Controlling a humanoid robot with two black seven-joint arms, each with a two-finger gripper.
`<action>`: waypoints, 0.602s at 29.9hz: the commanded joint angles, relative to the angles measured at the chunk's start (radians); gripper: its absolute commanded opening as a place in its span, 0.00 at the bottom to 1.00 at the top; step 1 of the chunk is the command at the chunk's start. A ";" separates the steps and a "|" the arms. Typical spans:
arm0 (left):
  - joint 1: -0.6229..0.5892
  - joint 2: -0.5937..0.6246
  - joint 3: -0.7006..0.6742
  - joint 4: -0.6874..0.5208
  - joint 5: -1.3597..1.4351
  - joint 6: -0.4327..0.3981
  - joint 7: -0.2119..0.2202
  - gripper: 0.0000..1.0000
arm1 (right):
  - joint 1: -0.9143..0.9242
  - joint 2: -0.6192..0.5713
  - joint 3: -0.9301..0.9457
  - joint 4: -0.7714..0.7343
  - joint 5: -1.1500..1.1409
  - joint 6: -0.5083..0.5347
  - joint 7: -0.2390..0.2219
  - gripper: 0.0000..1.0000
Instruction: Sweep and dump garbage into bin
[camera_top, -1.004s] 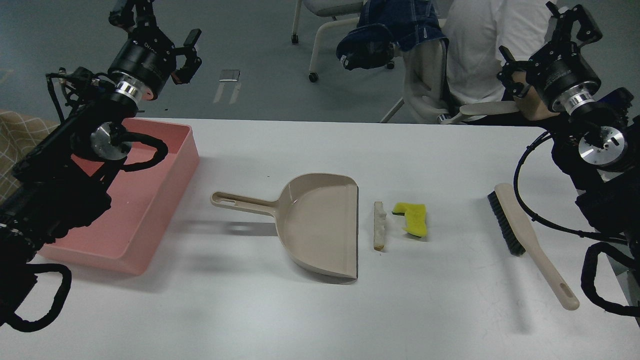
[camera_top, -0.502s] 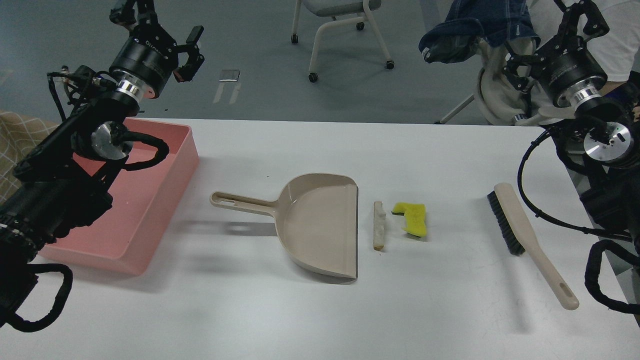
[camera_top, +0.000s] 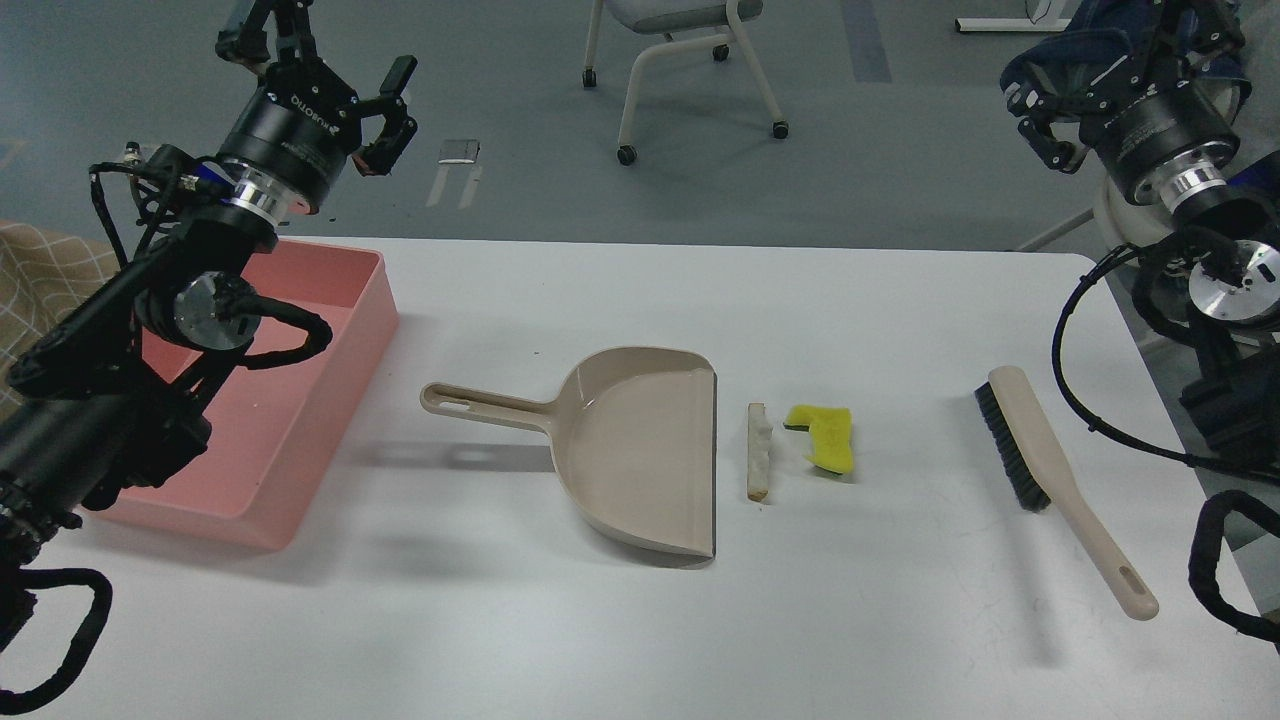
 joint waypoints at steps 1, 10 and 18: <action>0.047 0.053 -0.002 -0.108 -0.002 -0.001 -0.001 0.98 | -0.030 -0.009 0.002 0.032 0.000 0.000 0.000 1.00; 0.248 0.277 -0.014 -0.410 -0.011 -0.018 -0.002 0.98 | -0.095 -0.038 0.038 0.097 0.004 0.000 0.000 1.00; 0.585 0.372 -0.141 -0.699 0.002 -0.012 -0.002 0.98 | -0.127 -0.038 0.054 0.129 0.004 0.000 0.000 1.00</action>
